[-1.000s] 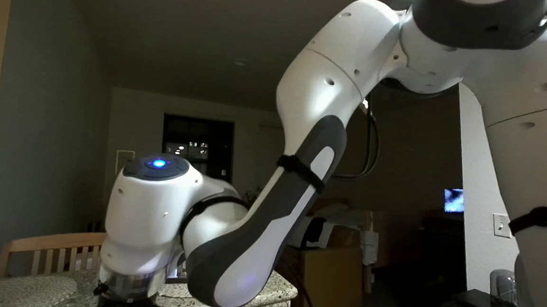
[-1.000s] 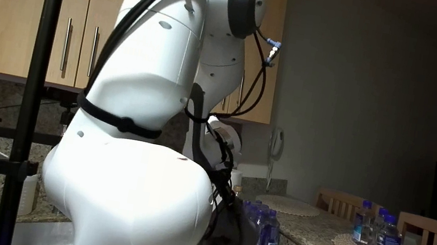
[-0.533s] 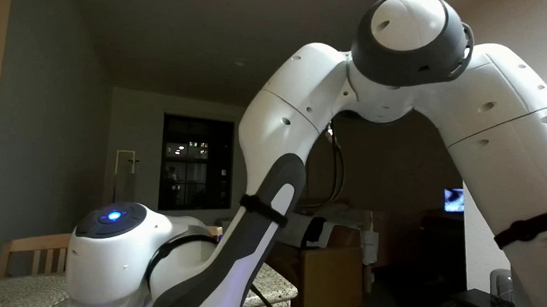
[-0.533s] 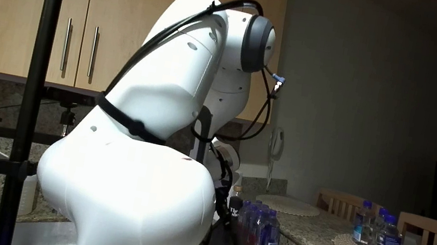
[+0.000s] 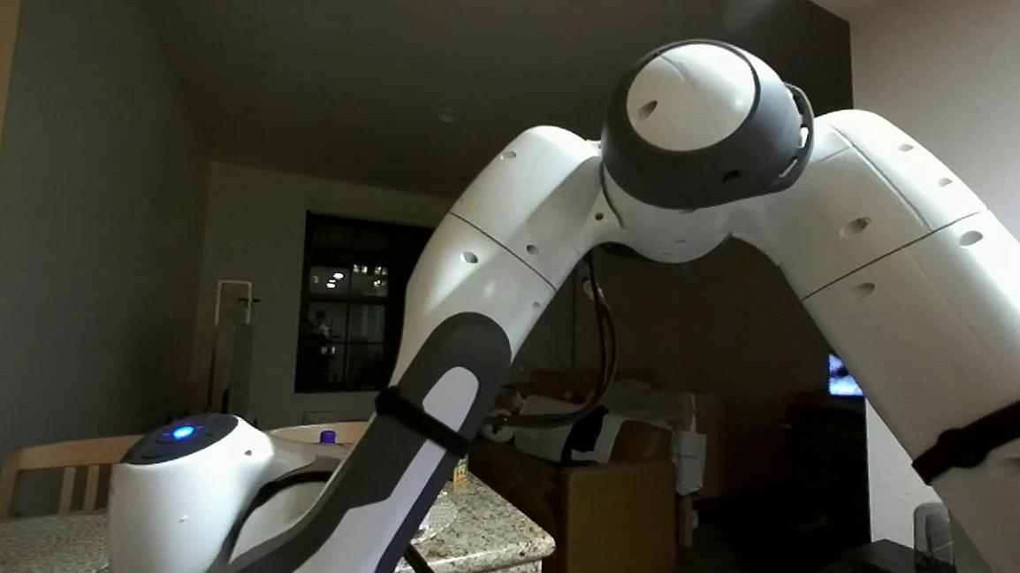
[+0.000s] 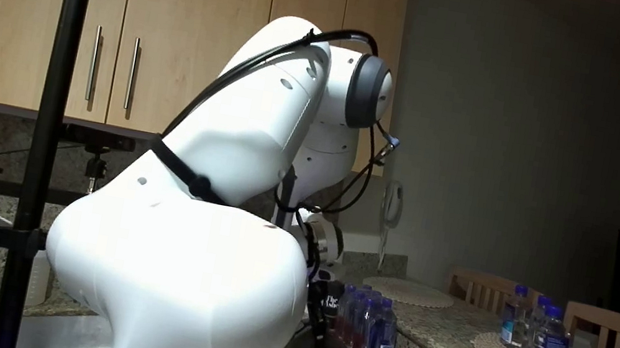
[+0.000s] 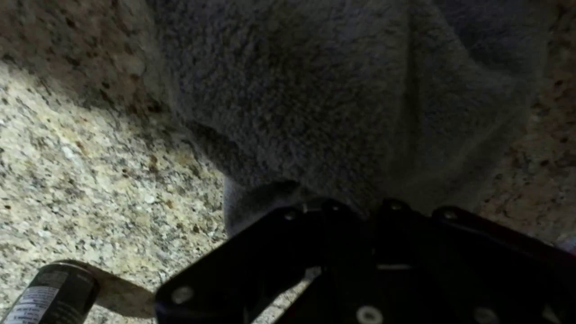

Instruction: Move the towel from right to left.

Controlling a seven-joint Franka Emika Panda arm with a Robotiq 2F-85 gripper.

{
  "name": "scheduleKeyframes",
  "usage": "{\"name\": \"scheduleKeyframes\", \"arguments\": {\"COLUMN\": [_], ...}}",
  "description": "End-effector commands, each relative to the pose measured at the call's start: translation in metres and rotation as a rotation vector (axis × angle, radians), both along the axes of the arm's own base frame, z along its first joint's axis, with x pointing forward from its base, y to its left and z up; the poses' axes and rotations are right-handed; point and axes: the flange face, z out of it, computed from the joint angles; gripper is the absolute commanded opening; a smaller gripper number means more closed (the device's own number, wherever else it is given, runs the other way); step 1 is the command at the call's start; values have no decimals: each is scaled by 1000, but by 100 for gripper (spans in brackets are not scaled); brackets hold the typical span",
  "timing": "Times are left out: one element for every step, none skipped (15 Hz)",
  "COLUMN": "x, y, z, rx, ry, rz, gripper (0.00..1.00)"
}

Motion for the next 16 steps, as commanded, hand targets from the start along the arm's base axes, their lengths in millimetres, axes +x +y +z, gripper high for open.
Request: {"name": "scheduleKeyframes", "arguments": {"x": [8,12,16,20,25,29,34,36,41,44,47,50,53,56,58,60], "y": [1,0,0,1,1,1,-1,-1,-4,-6,-8,-10,-13,-15,-17,-18], "z": [-5,-3,-1,1,3,4,5,6,7,7,6,7,7,7,6,6], "rx": [-13,-9,-4,0,3,3,2,4,3,3,0,0,5,6,6,5], "ry": [104,114,108,106,97,96,95,92,92,91,91,88,79,75,76,76], "rz": [-17,-22,-26,-29,-36,-42,-52,-60,-70,-77,-85,-94,-106,-111,-114,-117], "gripper": [9,9,9,9,9,9,9,9,9,9,9,9,9,8,9,9]}}
